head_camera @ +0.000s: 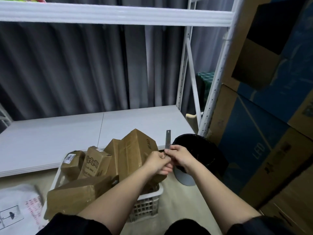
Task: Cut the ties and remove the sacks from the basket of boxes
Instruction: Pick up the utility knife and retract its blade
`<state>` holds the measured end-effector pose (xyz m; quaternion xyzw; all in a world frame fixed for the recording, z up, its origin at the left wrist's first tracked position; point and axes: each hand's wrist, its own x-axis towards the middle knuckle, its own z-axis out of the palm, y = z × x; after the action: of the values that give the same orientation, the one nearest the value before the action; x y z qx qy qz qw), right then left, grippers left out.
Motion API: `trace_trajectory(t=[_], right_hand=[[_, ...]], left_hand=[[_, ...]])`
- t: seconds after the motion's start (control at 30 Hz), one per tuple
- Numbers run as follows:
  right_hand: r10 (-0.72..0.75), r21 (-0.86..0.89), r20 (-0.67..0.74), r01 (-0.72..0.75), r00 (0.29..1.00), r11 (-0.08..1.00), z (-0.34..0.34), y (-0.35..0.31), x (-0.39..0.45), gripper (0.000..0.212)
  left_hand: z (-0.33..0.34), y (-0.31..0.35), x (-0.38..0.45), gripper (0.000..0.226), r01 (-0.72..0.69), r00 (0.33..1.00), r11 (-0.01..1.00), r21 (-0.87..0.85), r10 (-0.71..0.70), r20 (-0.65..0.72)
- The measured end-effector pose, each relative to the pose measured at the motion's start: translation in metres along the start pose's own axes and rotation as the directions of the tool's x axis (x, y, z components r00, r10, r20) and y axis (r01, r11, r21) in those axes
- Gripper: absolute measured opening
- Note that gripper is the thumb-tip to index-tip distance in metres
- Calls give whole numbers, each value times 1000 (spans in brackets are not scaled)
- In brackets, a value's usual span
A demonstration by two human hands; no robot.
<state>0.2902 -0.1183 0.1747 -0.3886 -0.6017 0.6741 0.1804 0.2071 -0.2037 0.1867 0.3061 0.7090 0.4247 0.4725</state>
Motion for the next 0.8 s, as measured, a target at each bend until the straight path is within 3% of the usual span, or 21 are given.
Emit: trace_trajectory(t=[0.07,0.17,0.27,0.33,0.47,0.8], right_hand=[[47,-16,27,-46,999,999,-8,2,27,5],[94,31,-4,-94,996,995,-15,5,70,17],[113,81,-92,-106,989,991,-16,9,119,26],[112,66,-134,-104,985,992,-16,13,150,27],[138,35,-175,-134,975,990,-16,34,206,27],[284,-41,-172,-295,943,955,-7,105,293,34]], left_hand=[[-5,6,28,31,-24,999,984,176,19,31],[-15,15,76,30,-87,996,908,410,91,9],[-25,19,125,27,-107,971,650,752,232,-62],[-31,17,153,33,-105,960,460,882,277,-30],[-45,3,213,35,-133,961,208,969,267,75],[-40,-9,293,38,-141,990,-39,989,18,142]])
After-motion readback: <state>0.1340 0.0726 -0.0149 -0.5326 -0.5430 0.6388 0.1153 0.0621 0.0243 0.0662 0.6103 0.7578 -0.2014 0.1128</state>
